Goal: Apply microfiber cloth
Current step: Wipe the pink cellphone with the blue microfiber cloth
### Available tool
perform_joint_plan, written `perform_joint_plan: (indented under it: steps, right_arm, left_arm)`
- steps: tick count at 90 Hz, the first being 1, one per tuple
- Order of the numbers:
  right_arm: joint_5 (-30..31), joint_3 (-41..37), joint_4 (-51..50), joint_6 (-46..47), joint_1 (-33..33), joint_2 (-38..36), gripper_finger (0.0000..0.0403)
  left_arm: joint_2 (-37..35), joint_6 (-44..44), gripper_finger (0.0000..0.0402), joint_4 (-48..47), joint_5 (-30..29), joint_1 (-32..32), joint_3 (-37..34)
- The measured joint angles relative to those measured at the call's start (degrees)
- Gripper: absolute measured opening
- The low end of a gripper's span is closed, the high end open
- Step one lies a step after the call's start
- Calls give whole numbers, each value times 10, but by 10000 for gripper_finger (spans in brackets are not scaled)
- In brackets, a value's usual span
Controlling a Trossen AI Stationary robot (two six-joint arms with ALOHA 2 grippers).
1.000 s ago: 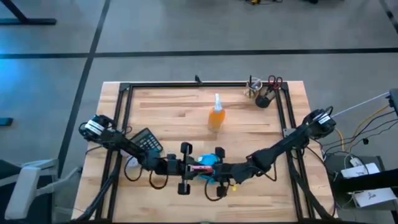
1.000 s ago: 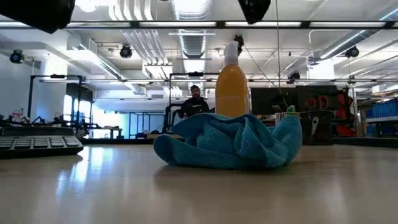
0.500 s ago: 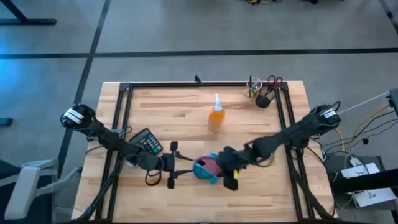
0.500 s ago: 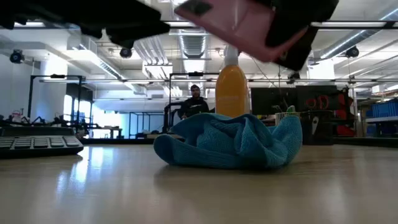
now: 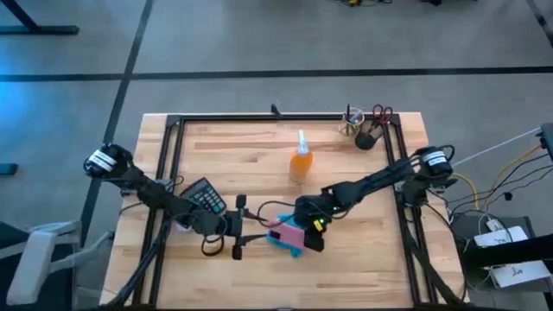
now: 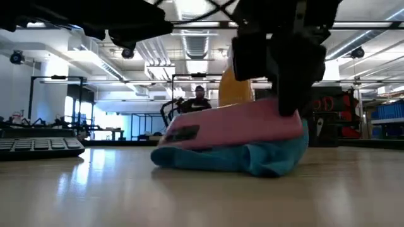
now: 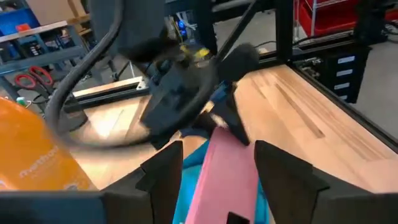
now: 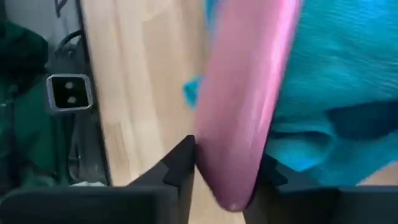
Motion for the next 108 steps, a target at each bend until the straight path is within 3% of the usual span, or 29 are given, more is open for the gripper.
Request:
perform_joint_plan:
  steps: [12, 28, 39, 48, 58, 72, 87, 108]
  right_arm:
    - [6, 1, -2, 7, 0, 5, 125]
    - [78, 1, -26, 16, -2, -2, 140]
    - [132, 1, -55, 16, 0, -11, 136]
    - [171, 1, -66, 16, 0, -12, 132]
    - [176, 1, -65, 16, 0, -13, 133]
    - [184, 5, -67, 16, 2, -23, 143]
    - [216, 10, -77, 3, 5, -28, 151]
    - [313, 14, -82, -46, 23, -30, 151]
  left_arm:
    - [0, -3, 166, -1, 0, 1, -3]
    - [13, -41, 153, -23, 1, 10, -5]
    - [73, -60, 145, -22, -3, 22, -8]
    - [140, -67, 138, 40, -39, 37, 0]
    - [212, -60, 129, 103, -55, 60, 24]
    - [272, -57, 117, 97, -55, 80, 67]
    - [296, -58, 107, 54, -60, 84, 97]
    - [297, -64, 100, 20, -65, 88, 97]
